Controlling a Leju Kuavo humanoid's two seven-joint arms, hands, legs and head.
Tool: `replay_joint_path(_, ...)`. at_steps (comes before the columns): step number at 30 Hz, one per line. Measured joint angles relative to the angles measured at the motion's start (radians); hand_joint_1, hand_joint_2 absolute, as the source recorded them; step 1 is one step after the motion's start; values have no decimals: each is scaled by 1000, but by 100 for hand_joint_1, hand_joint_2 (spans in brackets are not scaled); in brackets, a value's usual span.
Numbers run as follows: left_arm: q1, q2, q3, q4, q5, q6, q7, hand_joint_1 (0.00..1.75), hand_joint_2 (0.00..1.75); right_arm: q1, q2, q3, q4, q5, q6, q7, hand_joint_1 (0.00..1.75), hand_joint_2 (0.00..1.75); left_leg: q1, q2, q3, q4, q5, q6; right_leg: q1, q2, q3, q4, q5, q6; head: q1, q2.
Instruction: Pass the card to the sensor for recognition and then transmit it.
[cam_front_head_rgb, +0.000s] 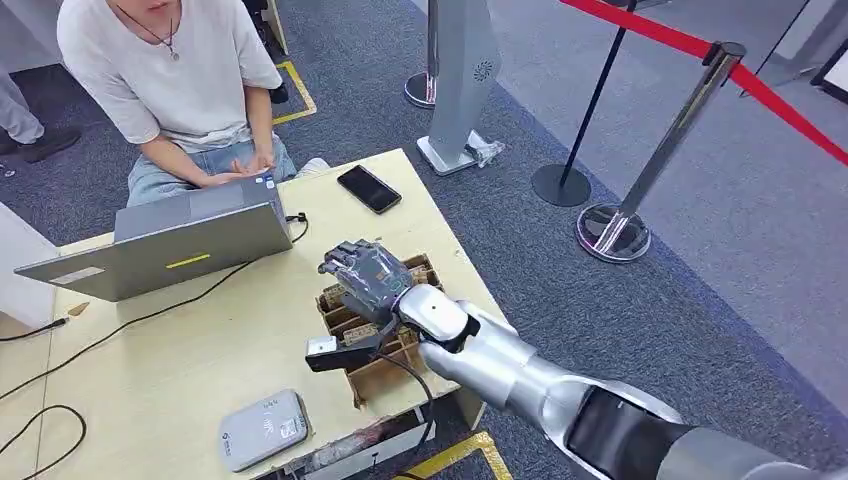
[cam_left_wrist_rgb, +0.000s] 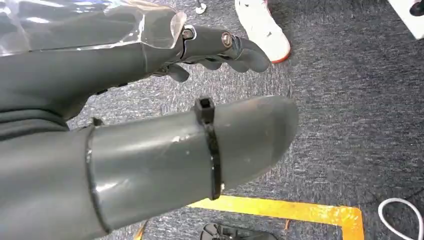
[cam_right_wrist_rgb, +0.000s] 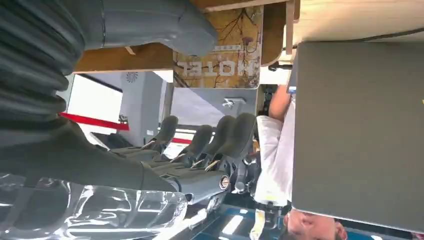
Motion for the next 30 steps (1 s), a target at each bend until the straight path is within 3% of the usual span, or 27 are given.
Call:
replay_joint_path(7, 0, 0, 0, 0, 0, 0, 0, 0, 0, -12, 0, 6, 13, -8, 2, -3, 70, 175, 0, 0, 0, 0, 0, 0, 0, 0, 0, 0, 0, 0, 0, 0)
replay_joint_path(13, 0, 0, 0, 0, 0, -5, -7, 0, 0, -31, -10, 6, 16, -61, 45, -25, 68, 175, 0, 0, 0, 0, 0, 0, 0, 0, 0, 0, 0, 0, 0, 0)
replay_joint_path(25, 2, -1, 0, 0, -9, 11, -46, 0, 0, -27, -136, 6, -99, -227, 227, -28, 77, 175, 0, 0, 0, 0, 0, 0, 0, 0, 0, 0, 0, 0, 0, 0)
replay_joint_path(30, 14, -13, 0, 0, 3, 47, -75, 0, 0, -28, -196, 6, -133, -267, 262, -39, 99, 175, 0, 0, 0, 0, 0, 0, 0, 0, 0, 0, 0, 0, 0, 0)
